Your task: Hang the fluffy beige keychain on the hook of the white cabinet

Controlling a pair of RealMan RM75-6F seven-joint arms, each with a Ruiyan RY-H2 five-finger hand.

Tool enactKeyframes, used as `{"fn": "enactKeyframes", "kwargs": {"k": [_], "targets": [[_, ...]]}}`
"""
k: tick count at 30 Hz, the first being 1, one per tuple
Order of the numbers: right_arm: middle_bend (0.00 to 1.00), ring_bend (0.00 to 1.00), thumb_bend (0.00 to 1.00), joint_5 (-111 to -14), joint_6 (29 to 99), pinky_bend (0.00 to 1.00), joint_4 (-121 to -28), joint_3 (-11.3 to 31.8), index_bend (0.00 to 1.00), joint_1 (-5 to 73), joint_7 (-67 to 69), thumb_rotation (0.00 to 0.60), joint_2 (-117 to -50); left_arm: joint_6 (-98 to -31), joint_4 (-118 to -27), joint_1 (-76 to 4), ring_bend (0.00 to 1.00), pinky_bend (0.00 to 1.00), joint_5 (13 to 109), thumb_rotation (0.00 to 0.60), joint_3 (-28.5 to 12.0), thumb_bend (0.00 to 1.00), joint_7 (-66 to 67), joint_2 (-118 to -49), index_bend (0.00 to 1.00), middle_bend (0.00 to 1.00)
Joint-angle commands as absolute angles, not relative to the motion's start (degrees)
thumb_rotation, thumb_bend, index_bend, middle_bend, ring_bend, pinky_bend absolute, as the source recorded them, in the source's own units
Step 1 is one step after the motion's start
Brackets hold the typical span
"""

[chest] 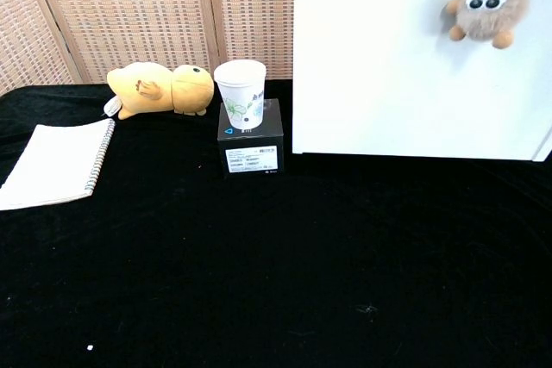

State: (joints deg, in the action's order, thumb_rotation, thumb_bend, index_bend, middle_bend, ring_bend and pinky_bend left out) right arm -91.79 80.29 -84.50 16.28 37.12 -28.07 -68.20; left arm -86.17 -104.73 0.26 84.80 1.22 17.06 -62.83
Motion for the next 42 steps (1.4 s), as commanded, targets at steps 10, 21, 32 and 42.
{"fn": "enactKeyframes", "kwargs": {"k": [10, 21, 32, 42], "targets": [[0.98, 0.97, 0.38, -92.7, 82.1, 1.0, -84.9, 16.5, 0.71, 36.6, -28.8, 0.6, -67.6, -86.2, -104.8, 0.3, 0.0, 0.0, 85.1, 0.6, 1.4, 0.0, 17.0, -62.8, 0.0, 0.0], [0.97, 0.97, 0.38, -94.6, 89.2, 1.0, -88.1, 15.4, 0.71, 31.3, -23.1, 0.6, -63.2, -86.6, -105.0, 0.5, 0.0, 0.0, 85.7, 0.6, 1.5, 0.0, 16.1, -62.3, 0.0, 0.0], [0.35, 0.31, 0.06, -91.8, 91.5, 0.38, -99.7, 5.0, 0.25, 17.5, -16.7, 0.6, -56.7, -87.6, -105.4, 0.7, 0.0, 0.0, 87.7, 0.6, 1.9, 0.0, 14.9, -61.9, 0.0, 0.0], [0.0, 0.0, 0.0, -89.3, 90.5, 0.01, -107.3, -0.5, 0.0, 10.6, -18.1, 0.6, -55.5, -88.9, -104.3, 1.5, 0.0, 0.0, 89.3, 0.6, 2.4, 0.0, 14.8, -62.3, 0.0, 0.0]]}}
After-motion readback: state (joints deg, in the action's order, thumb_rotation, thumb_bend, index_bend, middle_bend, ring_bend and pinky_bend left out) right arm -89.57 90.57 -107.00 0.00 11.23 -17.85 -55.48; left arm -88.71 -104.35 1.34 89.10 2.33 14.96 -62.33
